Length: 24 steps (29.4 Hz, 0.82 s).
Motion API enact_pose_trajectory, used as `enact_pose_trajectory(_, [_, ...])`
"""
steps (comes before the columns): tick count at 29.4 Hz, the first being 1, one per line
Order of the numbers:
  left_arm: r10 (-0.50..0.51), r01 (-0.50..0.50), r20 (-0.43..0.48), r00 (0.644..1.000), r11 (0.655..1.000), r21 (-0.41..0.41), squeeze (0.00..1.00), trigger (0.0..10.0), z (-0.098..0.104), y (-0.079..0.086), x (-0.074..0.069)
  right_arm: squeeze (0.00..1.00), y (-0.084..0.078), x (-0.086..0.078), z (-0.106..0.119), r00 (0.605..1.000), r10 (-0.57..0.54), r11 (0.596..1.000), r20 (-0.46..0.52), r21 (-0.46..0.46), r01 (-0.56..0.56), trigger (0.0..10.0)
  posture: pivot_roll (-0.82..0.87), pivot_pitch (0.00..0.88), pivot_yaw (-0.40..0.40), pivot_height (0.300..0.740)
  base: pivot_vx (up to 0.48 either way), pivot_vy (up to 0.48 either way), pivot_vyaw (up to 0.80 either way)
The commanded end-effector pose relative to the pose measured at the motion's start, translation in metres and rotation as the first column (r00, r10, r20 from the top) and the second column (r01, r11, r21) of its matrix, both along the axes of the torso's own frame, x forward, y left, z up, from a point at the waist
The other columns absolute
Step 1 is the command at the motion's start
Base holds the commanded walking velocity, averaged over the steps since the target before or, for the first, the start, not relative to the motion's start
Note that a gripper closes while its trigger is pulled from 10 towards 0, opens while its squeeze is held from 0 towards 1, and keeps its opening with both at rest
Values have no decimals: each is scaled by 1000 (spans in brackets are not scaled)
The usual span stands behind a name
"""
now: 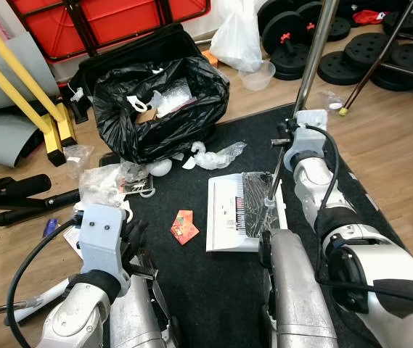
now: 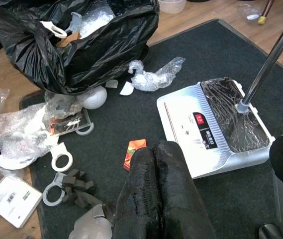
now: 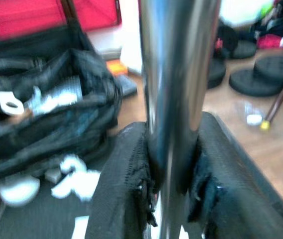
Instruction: Sweep floor
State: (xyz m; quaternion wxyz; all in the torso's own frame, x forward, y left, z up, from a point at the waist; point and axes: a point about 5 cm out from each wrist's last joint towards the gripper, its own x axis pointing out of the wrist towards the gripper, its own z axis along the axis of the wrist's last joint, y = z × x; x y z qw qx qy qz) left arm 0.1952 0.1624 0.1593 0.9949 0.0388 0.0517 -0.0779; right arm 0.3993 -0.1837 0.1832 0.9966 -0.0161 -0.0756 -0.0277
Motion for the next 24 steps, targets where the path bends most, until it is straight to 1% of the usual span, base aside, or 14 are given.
enact_pose_trajectory(1, [-16, 16, -23, 1000, 1000, 10, 0, 10000, -2, 2, -3, 859, 8, 3, 13, 998, 28, 1000, 61, -4, -28, 10000, 66, 216, 76, 411, 0, 0, 0])
enact_pose_trajectory(2, [-16, 16, -22, 1000, 1000, 10, 0, 10000, -2, 2, -3, 1000, 7, 2, 13, 997, 31, 1000, 69, -7, -30, 10000, 65, 216, 75, 411, 0, 0, 0])
enact_pose_trajectory(8, [-15, 15, -22, 1000, 1000, 8, 0, 10000, -2, 2, -3, 1000, 3, -1, 8, 997, 28, 1000, 67, -13, -27, 10000, 63, 214, 75, 411, 0, 0, 0])
enact_pose_trajectory(9, [-16, 16, -22, 1000, 1000, 7, 0, 10000, -2, 2, -2, 1000, 0, -2, 6, 998, 23, 1000, 61, -15, -22, 10000, 60, 212, 76, 411, 0, 0, 0])
enact_pose_trajectory(10, [-17, 17, -23, 1000, 1000, 6, 0, 10000, -3, 1, -2, 1000, -4, -4, 0, 999, 23, 1000, 40, -22, -22, 10000, 54, 206, 72, 411, 0, 0, 0])
enact_pose_trajectory(12, [-18, 18, -23, 1000, 1000, 5, 0, 10000, -4, 1, -1, 1000, -6, -6, -8, 999, 36, 999, 9, -24, -36, 10000, 48, 202, 69, 411, 0, 0, 0])
enact_pose_trajectory(13, [-19, 19, -23, 1000, 1000, 4, 0, 10000, -4, 0, 0, 925, -7, -7, -13, 999, 49, 998, -11, -25, -49, 10000, 45, 199, 66, 411, 0, 0, 0])
enact_pose_trajectory(14, [-19, 19, -22, 1000, 1000, 2, 0, 10000, -5, 0, 1, 90, -7, -11, -23, 997, 72, 997, -41, -38, -74, 10000, 37, 194, 61, 411, 0, 0, 0])
enact_pose_trajectory(17, [-19, 19, -22, 1000, 1000, 1, 0, 10000, -5, -1, 1, 90, -7, -14, -29, 995, 86, 995, -59, -54, -89, 10000, 35, 193, 60, 411, 0, 0, 0])
enact_pose_trajectory(18, [-20, 20, -21, 1000, 1000, -2, 0, 10000, -6, -1, 2, 0, -10, -18, -35, 993, 94, 993, -65, -67, -98, 10000, 18, 186, 52, 411, 0, 0, 0])
enact_pose_trajectory(19, [-20, 20, -21, 1000, 1000, -2, 0, 10000, -6, -1, 2, 0, -10, -18, -35, 993, 94, 993, -65, -67, -98, 10000, 18, 186, 52, 411, 0, 0, 0])
enact_pose_trajectory(20, [-21, 21, -19, 1000, 1000, -5, 0, 10000, -7, -2, 4, 0, -14, -24, -42, 993, 95, 992, -72, -82, -101, 10000, 6, 180, 49, 411, 0, 0, 0])
enact_pose_trajectory(22, [-21, 21, -19, 1000, 1000, -5, 0, 10000, -7, -2, 4, 0, -14, -24, -42, 993, 95, 992, -72, -82, -101, 10000, 6, 180, 49, 411, 0, 0, 0])
enact_pose_trajectory(24, [-26, 26, -16, 1000, 1000, -12, 0, 10000, -8, -4, 7, 0, -24, -36, -54, 992, 87, 991, -88, -97, -96, 10000, -7, 170, 43, 411, 0, 0, 0])
